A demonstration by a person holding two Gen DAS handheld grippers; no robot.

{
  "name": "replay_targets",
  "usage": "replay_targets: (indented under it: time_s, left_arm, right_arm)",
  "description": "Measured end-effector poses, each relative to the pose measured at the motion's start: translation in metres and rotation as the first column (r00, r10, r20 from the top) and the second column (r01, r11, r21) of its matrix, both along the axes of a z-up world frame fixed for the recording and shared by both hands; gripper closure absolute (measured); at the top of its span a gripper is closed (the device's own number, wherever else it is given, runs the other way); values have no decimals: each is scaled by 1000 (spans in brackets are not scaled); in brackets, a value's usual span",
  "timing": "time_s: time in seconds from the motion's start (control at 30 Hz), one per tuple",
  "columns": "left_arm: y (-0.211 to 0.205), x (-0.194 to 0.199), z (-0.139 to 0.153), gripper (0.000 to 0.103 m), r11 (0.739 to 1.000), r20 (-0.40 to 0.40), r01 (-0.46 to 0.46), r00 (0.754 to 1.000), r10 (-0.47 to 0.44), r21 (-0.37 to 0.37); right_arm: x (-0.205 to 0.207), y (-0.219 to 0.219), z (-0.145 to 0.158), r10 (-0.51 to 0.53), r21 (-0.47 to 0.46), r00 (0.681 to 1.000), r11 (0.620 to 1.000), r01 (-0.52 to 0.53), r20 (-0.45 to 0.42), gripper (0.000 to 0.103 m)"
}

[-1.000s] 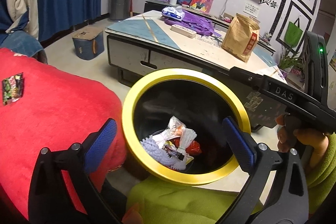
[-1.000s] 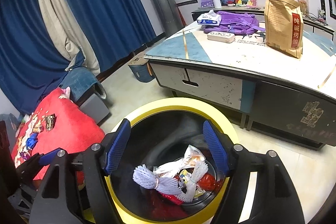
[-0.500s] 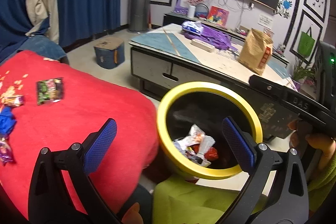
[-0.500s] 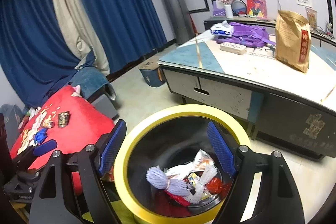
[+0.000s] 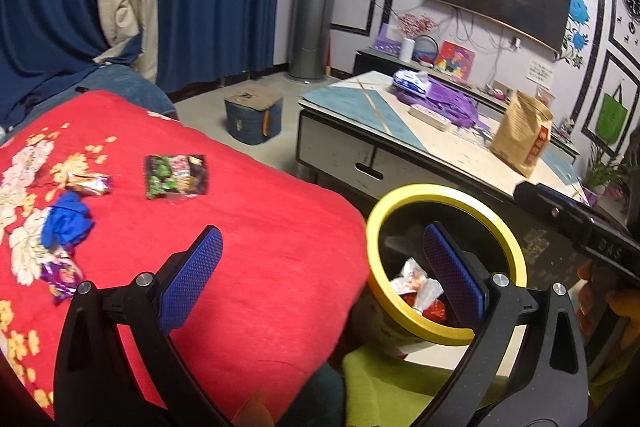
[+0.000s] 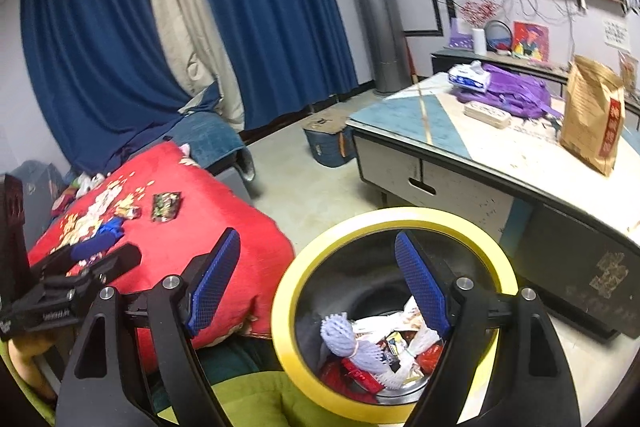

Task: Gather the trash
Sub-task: 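Move both tools back over the bed toward the purple candy wrappers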

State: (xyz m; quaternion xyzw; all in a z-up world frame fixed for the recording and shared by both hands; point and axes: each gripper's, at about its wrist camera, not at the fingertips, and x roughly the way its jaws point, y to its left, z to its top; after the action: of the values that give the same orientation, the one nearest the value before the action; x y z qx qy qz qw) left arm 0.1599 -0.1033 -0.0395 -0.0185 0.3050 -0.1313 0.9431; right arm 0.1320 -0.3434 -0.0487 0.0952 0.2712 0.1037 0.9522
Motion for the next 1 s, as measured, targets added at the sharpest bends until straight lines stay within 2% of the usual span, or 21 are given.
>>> replay_targets:
  time_s: [0.37, 0.43, 0.73, 1.0]
  left_arm:
    - [43, -3, 12, 11, 993, 42, -121, 992, 121, -11]
    - [48, -3, 13, 11, 991, 49, -137, 989, 137, -8]
    - [81, -5, 18, 11, 975, 67, -220, 973, 221, -17]
    - [113, -2, 23, 11, 952, 69, -306, 949, 307, -25]
  right_arm:
    - [-9, 43, 12, 113, -51, 992, 993, -111, 53, 25]
    - [-10, 52, 14, 137, -61, 989, 989, -133, 57, 22]
    - [-8, 105, 16, 268, -117, 962, 958, -261, 47, 22]
    - [-2, 150, 17, 355, -136, 934, 928, -347, 38, 22]
